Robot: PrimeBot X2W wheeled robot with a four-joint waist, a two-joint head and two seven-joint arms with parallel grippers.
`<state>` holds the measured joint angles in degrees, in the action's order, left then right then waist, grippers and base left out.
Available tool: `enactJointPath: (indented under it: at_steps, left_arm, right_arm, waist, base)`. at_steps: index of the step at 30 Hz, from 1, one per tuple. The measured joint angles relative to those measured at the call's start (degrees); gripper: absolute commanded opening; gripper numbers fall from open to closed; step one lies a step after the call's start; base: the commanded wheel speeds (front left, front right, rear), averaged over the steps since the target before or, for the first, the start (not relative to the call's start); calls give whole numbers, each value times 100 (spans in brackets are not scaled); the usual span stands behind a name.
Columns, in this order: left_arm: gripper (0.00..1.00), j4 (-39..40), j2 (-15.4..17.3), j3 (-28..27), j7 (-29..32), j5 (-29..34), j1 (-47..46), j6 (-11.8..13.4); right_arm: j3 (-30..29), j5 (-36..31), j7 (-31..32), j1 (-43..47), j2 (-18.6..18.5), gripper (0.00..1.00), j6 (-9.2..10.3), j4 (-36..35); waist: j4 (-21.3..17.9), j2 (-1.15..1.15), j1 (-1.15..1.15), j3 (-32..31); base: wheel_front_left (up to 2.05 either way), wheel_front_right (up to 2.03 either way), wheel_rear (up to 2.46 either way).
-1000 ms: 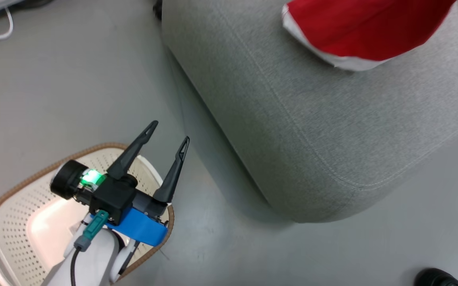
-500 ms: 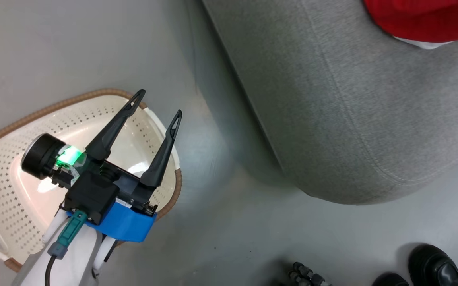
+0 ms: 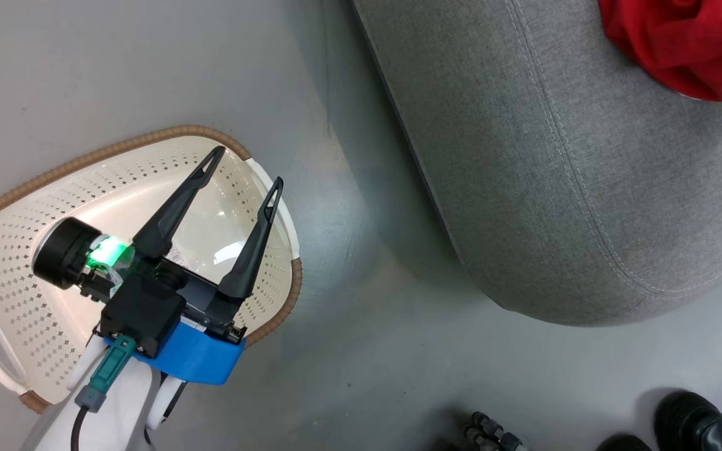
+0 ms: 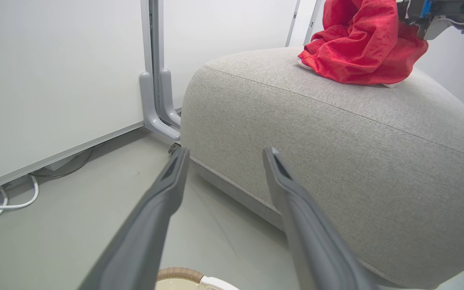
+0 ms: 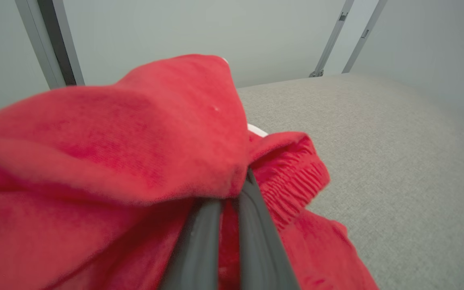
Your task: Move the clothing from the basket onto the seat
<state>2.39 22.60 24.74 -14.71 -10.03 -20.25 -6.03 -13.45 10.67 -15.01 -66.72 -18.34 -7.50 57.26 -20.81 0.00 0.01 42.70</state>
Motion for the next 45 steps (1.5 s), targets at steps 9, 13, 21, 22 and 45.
enactJointPath:
  at_steps: [9,13,21,22,45]
  left_arm:
    - [100,-138,-88,33,-12,-42,-41,0]
    - [100,-211,-136,78,-21,-42,-69,0]
    - [100,-365,-354,123,-29,-85,-113,-8]
    - [100,-396,-411,115,-30,-110,-121,-11]
    - [100,-1333,-1731,-843,-30,-316,967,-109]
  right_arm:
    - [31,-114,-1,18,4,100,0,68]
    - [46,-148,-1,111,-1,100,0,85]
    - [88,-241,-1,282,-56,100,0,110]
    - [93,-266,-1,316,-77,100,0,76]
    - [1360,40,62,2621,-87,100,0,-1056]
  waist:
    - [23,0,0,-127]
    - [64,0,0,-219]
    - [193,0,-1,-502]
    - [216,0,-1,-540]
    - [1129,0,-2,-2885]
  base:
    - [0,0,0]
    - [0,0,0]
    - [0,0,0]
    - [0,0,0]
    - [0,0,0]
